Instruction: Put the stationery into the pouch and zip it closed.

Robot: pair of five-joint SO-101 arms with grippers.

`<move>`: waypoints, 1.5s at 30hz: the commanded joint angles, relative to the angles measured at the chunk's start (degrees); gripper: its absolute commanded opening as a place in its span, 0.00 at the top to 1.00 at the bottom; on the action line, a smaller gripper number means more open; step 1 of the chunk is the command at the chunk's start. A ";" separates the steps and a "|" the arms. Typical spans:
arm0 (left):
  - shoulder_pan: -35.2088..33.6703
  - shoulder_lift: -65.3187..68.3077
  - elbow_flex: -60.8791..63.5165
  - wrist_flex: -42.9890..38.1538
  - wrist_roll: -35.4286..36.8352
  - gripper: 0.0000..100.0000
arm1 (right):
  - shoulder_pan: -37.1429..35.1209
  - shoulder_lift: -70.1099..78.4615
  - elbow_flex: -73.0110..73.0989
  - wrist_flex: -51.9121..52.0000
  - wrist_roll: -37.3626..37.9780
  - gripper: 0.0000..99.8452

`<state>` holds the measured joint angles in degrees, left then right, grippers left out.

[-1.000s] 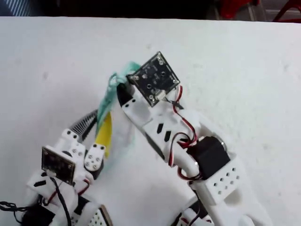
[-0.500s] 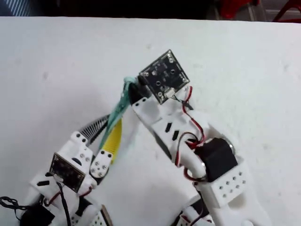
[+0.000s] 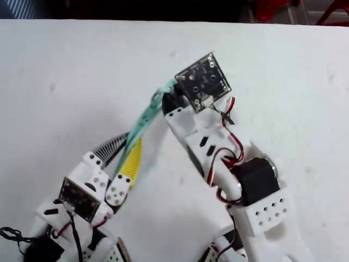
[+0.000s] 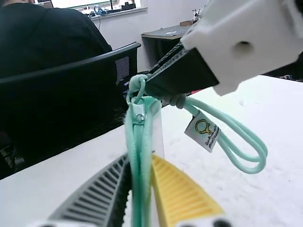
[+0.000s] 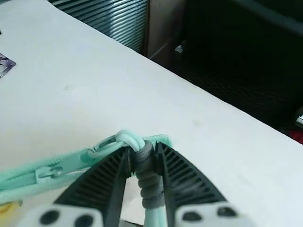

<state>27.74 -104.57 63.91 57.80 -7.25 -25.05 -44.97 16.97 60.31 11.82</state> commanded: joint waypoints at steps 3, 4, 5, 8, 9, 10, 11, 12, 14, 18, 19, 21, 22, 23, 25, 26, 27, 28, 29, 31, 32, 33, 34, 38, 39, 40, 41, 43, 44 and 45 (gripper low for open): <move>0.48 0.04 -1.93 1.05 -0.26 0.98 | 8.40 0.22 -0.53 -1.98 0.44 0.98; 0.48 0.04 -1.93 1.05 -0.26 0.98 | 9.10 0.22 -0.53 -2.07 0.44 0.98; 0.48 0.04 -1.93 1.05 -0.26 0.98 | 9.80 0.22 -0.53 -2.07 0.44 0.98; 0.48 0.04 -1.93 1.05 -0.26 0.98 | 11.12 0.31 -0.53 -2.07 0.44 0.98; 0.48 0.04 -1.93 1.05 -0.26 0.98 | 11.47 0.31 -0.53 -2.15 0.44 0.98; 0.48 0.04 -1.93 1.05 -0.26 0.98 | 11.82 0.31 -0.53 -2.15 0.44 0.98; 0.48 0.04 -1.93 1.05 -0.26 0.98 | 12.18 0.31 -0.53 -2.15 0.44 0.98; 0.48 0.04 -1.93 1.05 -0.18 0.98 | 12.62 0.66 -0.53 -2.51 0.44 0.98; 0.48 0.04 -1.93 1.05 -0.18 0.98 | 13.93 2.33 -0.53 -3.47 0.44 0.98; 0.48 0.04 -1.93 1.05 -0.18 0.98 | 17.19 8.57 -0.62 -6.02 0.44 0.98; 0.48 0.04 -1.93 1.05 -0.18 0.98 | 18.15 10.07 -0.70 -6.99 0.44 0.98; 0.48 0.04 -1.93 1.05 -0.18 0.98 | 20.18 12.79 -0.70 -9.01 0.44 0.98; 0.48 0.04 -1.93 1.14 -0.18 0.98 | 21.14 14.11 -0.88 -9.98 0.44 0.98; 0.48 0.04 -1.93 1.14 -0.18 0.98 | 22.02 15.25 -0.88 -10.86 0.44 0.98; 0.48 0.04 -1.93 1.14 -0.18 0.98 | 23.25 17.01 -0.88 -12.00 0.44 0.98; 0.48 0.04 -1.93 1.14 -0.18 0.98 | 23.60 17.63 -0.88 -12.35 0.44 0.98; 0.48 0.04 -1.93 1.14 -0.18 0.98 | 23.78 18.15 -0.97 -12.53 0.44 0.98; 0.48 0.04 -1.93 1.14 -0.18 0.98 | 23.78 18.51 -0.97 -13.05 0.44 0.98; 0.48 0.04 -1.93 1.14 -0.18 0.98 | 23.87 18.95 -0.97 -13.32 0.44 0.98; 0.48 0.04 -1.85 1.14 -0.18 0.98 | 23.78 19.47 -0.97 -13.58 0.44 0.98; 0.48 0.04 -1.85 1.14 -0.18 0.98 | 23.69 19.56 -0.97 -13.58 0.44 0.98; 0.48 0.04 -1.85 1.14 -0.18 0.98 | 23.69 19.56 -0.97 -13.58 0.44 0.98; 0.48 0.04 -1.85 1.14 -0.18 0.98 | 23.69 19.56 -0.97 -13.58 0.35 0.98; 0.48 0.04 -1.85 1.14 -0.18 0.98 | 23.87 19.21 -0.97 -13.76 0.35 0.98; 0.48 0.04 -1.85 1.14 -0.18 0.98 | 23.96 19.30 -0.97 -14.29 0.35 0.98; 0.48 0.04 -1.85 1.14 -0.18 0.98 | 24.04 19.56 -0.97 -14.81 0.35 0.98; 0.48 0.04 -1.85 1.41 -0.18 0.98 | 24.13 19.65 -0.97 -15.34 0.35 0.98; 0.48 0.04 -2.11 1.93 -0.18 0.98 | 24.13 19.65 -0.79 -15.87 0.44 0.98; 0.48 0.04 -2.11 1.93 -0.18 0.98 | 24.04 19.65 -0.88 -15.96 0.44 0.98; 0.48 0.04 -2.11 1.93 -0.18 0.98 | 23.96 19.65 -0.97 -15.96 0.44 0.98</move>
<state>28.09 -103.60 63.91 57.63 -7.34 -8.09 -26.59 16.88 48.00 11.91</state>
